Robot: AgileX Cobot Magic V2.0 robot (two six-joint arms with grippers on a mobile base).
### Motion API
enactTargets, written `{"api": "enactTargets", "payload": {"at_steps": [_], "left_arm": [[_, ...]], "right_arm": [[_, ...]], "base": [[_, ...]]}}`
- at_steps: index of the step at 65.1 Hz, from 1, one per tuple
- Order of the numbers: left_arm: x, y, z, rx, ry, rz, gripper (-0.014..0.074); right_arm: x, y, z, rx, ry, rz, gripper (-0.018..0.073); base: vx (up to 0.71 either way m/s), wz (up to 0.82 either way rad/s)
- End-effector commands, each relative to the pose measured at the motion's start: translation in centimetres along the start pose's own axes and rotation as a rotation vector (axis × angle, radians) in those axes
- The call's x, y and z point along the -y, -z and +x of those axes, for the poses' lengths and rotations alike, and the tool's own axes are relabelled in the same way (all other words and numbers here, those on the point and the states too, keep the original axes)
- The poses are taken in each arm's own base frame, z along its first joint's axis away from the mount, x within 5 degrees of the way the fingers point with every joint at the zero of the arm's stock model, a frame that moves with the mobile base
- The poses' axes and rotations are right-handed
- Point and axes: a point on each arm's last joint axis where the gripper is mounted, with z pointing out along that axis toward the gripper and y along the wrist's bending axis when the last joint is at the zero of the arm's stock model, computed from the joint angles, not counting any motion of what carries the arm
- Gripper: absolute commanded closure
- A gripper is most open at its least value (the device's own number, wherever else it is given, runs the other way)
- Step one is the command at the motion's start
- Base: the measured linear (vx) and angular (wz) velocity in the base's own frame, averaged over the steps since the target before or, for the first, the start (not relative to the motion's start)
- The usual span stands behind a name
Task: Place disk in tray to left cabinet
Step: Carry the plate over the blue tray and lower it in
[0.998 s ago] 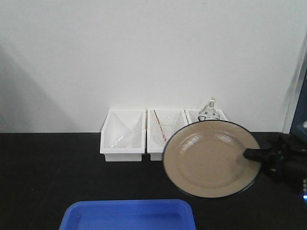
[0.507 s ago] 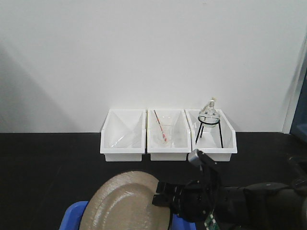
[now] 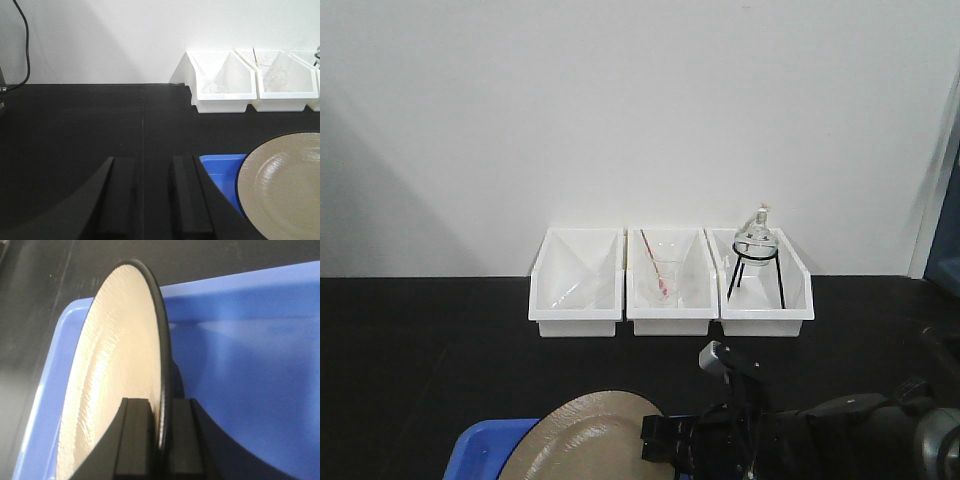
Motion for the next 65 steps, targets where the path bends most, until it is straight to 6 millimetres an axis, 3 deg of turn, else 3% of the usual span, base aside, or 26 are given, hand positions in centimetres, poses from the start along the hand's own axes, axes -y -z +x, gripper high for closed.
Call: {"api": "enactTargets", "payload": {"at_steps": [1, 11, 20, 33, 50, 65], "left_arm": [[-0.1, 0.1, -1.8, 0.101, 0.001, -0.011, 0.0269], [-0.1, 0.1, -1.8, 0.101, 0.001, -0.011, 0.0269], [-0.1, 0.1, -1.8, 0.101, 0.001, -0.011, 0.0269], [-0.1, 0.1, -1.8, 0.101, 0.001, -0.011, 0.0269], [-0.1, 0.1, -1.8, 0.102, 0.014, -0.008, 0.0269], [0.0, -1.8, -1.0, -0.053, 0.055, 0.01, 0.0267]], "right_arm": [[-1.0, 1.1, -1.0, 0.024, 0.105, -0.012, 0.04], [-0.3, 1.3, -1.0, -0.004, 0.162, 0.018, 0.0208], [0.5, 1.9, -1.2, -0.026, 0.197, 0.035, 0.0102], [2.0, 3.7, -2.1, -0.042, 0.212, 0.077, 0.0082], [2.5, 7.5, -3.7, 0.015, 0.257, 0.187, 0.0082], [2.9, 9.1, -2.7, -0.098, 0.176, 0.326, 0.0083]], "base": [[0.0, 0.0], [0.0, 0.0], [0.0, 0.0], [0.0, 0.0], [0.0, 0.0], [0.0, 0.0]]}}
